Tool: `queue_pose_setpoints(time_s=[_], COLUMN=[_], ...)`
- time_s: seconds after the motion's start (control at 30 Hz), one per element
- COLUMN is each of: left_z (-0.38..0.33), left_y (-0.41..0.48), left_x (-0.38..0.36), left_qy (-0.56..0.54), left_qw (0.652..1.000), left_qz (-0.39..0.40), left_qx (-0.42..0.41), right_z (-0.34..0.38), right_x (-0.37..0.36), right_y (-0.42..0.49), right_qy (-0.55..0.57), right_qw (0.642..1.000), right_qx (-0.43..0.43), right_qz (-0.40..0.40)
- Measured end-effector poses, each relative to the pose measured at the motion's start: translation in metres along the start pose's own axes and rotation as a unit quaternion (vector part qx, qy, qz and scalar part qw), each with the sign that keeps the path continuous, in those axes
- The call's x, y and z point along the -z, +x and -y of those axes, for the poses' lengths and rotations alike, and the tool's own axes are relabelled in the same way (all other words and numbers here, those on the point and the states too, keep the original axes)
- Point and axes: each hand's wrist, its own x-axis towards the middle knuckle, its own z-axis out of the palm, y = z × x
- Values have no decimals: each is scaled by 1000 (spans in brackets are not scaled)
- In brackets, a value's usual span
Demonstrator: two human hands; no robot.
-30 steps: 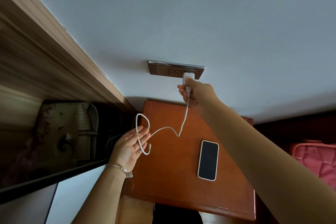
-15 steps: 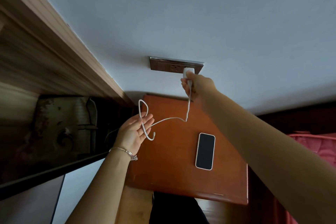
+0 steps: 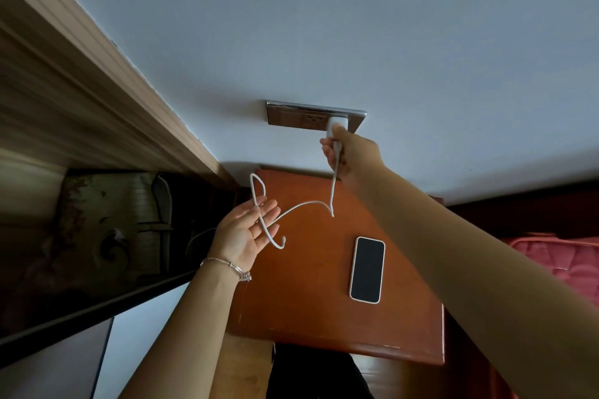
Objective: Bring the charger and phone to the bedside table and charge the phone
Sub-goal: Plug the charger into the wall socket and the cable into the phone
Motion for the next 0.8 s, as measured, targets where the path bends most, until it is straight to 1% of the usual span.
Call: queue_pose_setpoints(time_s=[0.1, 0.2, 0.23, 0.37, 0.4, 0.57, 0.67, 0.73, 0.8], left_z=[5, 11, 13, 19, 19, 23, 24, 27, 30], left_y=[-4, -8, -9, -11, -12, -12, -14, -15, -17], left_x=[3, 10, 13, 20, 21, 20, 18, 16, 14], left_qy=[-9, -13, -15, -20, -21, -25, -25, -28, -36], left_qw=[1000, 1000, 1000, 999, 999, 999, 998, 998, 998], left_qz=[-3, -18, -22, -35, -37, -46, -46, -44, -39], left_qx=[2, 4, 5, 10, 12, 17, 17, 19, 23], right_z=[-3, -6, -7, -10, -10, -7, -11, -11, -15], right_x=[1, 6, 9, 18, 19, 16, 21, 27, 38], right_y=[0, 2, 4, 9, 10, 15, 16, 15, 14], right_qy=[21, 46, 35, -93, -103, -79, -117, -136, -155], right_qw=[1000, 998, 998, 994, 993, 995, 990, 986, 983], right_qx=[10, -1, -2, 13, 15, 14, 37, 27, 11], right_qz=[7, 41, 51, 55, 55, 59, 67, 95, 96])
